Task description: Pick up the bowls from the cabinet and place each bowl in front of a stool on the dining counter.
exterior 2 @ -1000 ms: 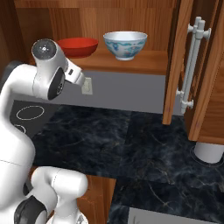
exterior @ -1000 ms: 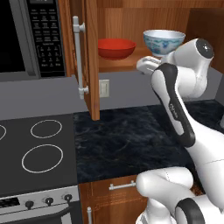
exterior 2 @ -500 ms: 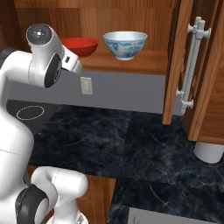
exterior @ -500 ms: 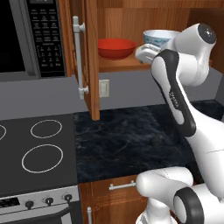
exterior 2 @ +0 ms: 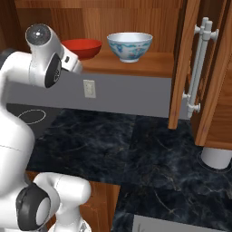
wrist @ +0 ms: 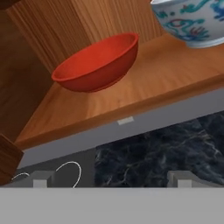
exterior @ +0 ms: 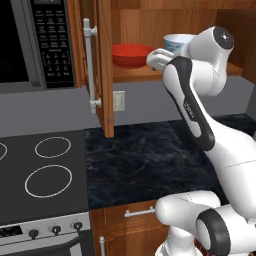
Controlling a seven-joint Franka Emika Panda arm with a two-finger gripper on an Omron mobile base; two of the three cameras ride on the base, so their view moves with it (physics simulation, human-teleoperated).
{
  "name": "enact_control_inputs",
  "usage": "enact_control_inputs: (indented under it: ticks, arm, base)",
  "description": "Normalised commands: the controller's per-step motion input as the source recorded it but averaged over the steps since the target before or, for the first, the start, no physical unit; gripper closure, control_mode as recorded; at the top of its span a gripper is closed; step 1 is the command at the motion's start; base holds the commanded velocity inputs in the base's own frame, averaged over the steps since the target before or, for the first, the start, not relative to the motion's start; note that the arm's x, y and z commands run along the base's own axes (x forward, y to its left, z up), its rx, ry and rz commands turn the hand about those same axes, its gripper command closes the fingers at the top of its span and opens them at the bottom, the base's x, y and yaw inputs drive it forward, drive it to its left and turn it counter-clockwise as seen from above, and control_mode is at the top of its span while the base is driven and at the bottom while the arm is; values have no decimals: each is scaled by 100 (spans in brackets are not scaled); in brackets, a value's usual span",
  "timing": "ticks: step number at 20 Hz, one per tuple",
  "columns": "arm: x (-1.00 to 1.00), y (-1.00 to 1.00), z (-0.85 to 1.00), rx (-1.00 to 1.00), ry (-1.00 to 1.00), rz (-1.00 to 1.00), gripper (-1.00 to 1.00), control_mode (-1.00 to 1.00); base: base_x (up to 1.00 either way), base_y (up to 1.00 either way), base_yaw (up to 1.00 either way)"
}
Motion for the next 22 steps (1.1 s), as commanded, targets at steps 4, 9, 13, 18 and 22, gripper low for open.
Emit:
enact_control_inputs:
  ticks: [4,9,13,18,22]
  arm:
    - [30,5,4,0,0,0,-100,-100]
    - [39,3,7,0,2,-5,-100,-100]
    - [39,7,11,0,2,-10,-100,-100]
    - [37,14,11,0,1,-11,-100,-100]
    - [34,9,4,0,1,-9,-100,-100]
  base:
    - [0,0,0]
    - [0,0,0]
    - [0,0,0]
    - [0,0,0]
    - [0,0,0]
